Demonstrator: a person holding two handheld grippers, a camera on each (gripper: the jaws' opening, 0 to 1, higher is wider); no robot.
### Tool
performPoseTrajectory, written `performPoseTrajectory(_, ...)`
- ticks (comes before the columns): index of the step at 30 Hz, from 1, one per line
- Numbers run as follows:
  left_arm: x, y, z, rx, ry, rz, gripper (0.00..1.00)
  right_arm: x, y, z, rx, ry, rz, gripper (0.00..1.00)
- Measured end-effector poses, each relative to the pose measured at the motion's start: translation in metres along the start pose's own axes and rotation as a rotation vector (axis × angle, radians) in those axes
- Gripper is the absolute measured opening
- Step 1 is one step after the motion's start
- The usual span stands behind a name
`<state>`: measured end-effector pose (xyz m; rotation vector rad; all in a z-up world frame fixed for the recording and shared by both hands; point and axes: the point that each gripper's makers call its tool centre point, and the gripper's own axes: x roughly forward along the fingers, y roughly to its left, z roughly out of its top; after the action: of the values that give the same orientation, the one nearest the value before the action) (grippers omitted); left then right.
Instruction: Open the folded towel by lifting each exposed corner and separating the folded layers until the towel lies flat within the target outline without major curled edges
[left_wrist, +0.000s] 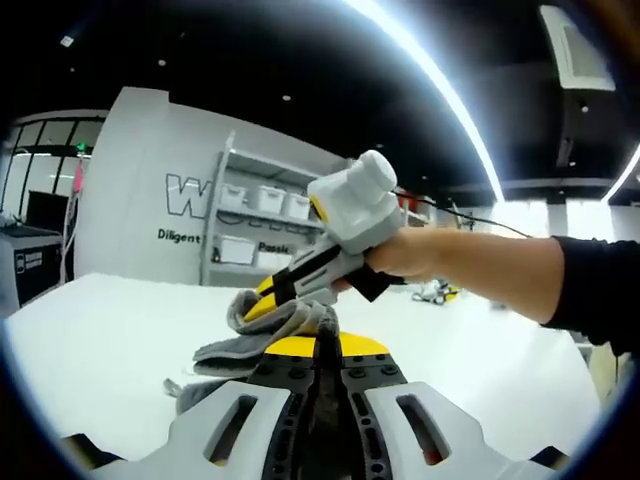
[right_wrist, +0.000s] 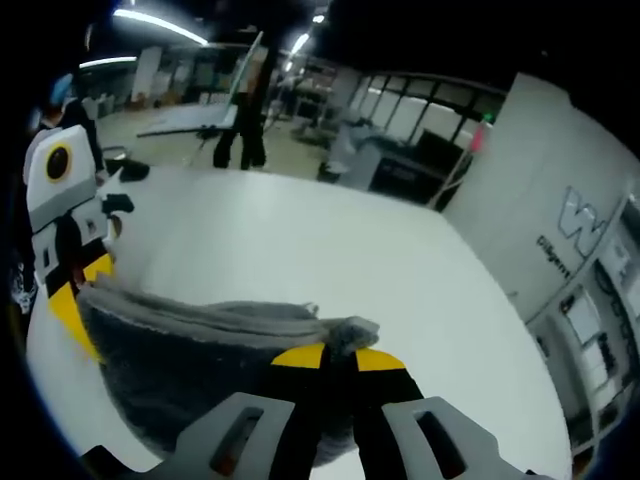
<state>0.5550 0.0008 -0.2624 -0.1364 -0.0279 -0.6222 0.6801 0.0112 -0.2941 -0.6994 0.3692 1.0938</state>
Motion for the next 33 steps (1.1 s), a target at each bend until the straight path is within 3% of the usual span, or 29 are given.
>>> performPoseTrajectory(20, 0.011, -0.013, -0.003, 0.027, 0.001, -0.017, 0.03, -0.014, -0.009, -0.014, 0.016, -0.031, -0.031, 0.02)
performPoseTrajectory(25, 0.015, -0.021, -0.002, 0.064, -0.001, -0.042, 0.03, -0.017, -0.005, -0.015, 0.022, -0.037, -0.025, 0.03)
performPoseTrajectory(27, 0.017, -0.031, -0.001, 0.064, -0.015, -0.098, 0.03, -0.018, -0.004, -0.016, 0.018, -0.035, -0.020, 0.03)
performPoseTrajectory(28, 0.018, -0.032, -0.006, 0.084, 0.010, -0.098, 0.03, -0.019, -0.002, -0.015, 0.022, -0.039, -0.014, 0.03)
performPoseTrajectory(33, 0.021, -0.037, -0.009, 0.131, 0.022, -0.100, 0.03, -0.021, -0.001, -0.021, 0.029, -0.029, -0.020, 0.03)
